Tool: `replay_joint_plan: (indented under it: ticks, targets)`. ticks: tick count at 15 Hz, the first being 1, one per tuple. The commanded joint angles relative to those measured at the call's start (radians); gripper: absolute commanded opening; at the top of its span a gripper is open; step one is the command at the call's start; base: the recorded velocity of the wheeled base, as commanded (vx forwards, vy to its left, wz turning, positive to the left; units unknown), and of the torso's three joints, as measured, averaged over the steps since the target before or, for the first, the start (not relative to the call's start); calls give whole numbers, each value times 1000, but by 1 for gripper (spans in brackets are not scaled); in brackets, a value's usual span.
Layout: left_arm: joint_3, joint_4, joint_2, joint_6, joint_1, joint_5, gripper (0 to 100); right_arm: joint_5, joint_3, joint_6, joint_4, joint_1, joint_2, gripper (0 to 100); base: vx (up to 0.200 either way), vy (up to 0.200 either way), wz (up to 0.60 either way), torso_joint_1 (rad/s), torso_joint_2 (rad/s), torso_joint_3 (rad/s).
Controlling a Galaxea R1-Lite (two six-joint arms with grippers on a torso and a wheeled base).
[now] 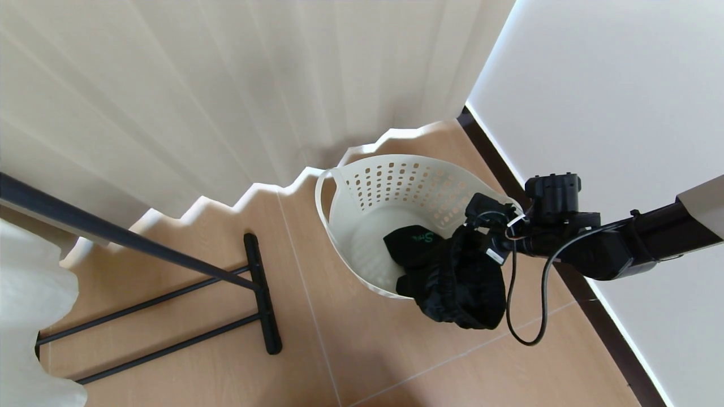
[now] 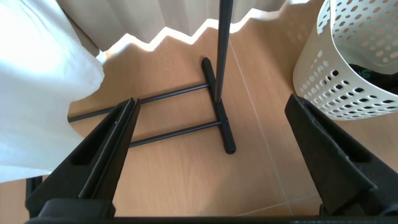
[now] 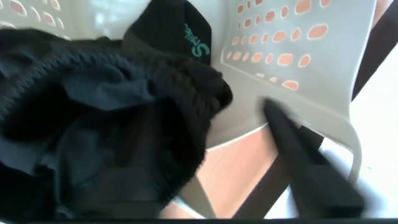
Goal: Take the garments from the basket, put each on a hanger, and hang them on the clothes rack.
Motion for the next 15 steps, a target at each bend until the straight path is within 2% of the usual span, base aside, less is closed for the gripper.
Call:
replay_joint_plan:
  ticks: [1,2,5,6,8,11,14,15]
  targets:
    - [0,-1,1,0,0,1,100,3,7,15,-1,9,-15,0,0,0,0,0,0,0]
    - [0,-1,1,0,0,1,100,6,30,46,-1,20,-50,0,0,0,0,0,0,0]
    - [0,-1,1,0,0,1,100,-1,133,208,-1,73,-213,0,0,0,0,0,0,0]
    - [0,-1,1,0,0,1,100,-35,204,305,-1,119,-310,0,0,0,0,0,0,0]
    - [0,-1,1,0,0,1,100,-87,311,406,-1,185,-482,0,0,0,0,0,0,0]
    - [0,-1,1,0,0,-1,100,-89,464,429,-1,277,-758,0,0,0,0,0,0,0]
    - [0,-1,1,0,0,-1,100,-83,546,449,1,394,-959,0,0,0,0,0,0,0]
    - [0,-1,1,0,0,-1,100,-81,549,451,2,417,-980,0,0,0,0,0,0,0]
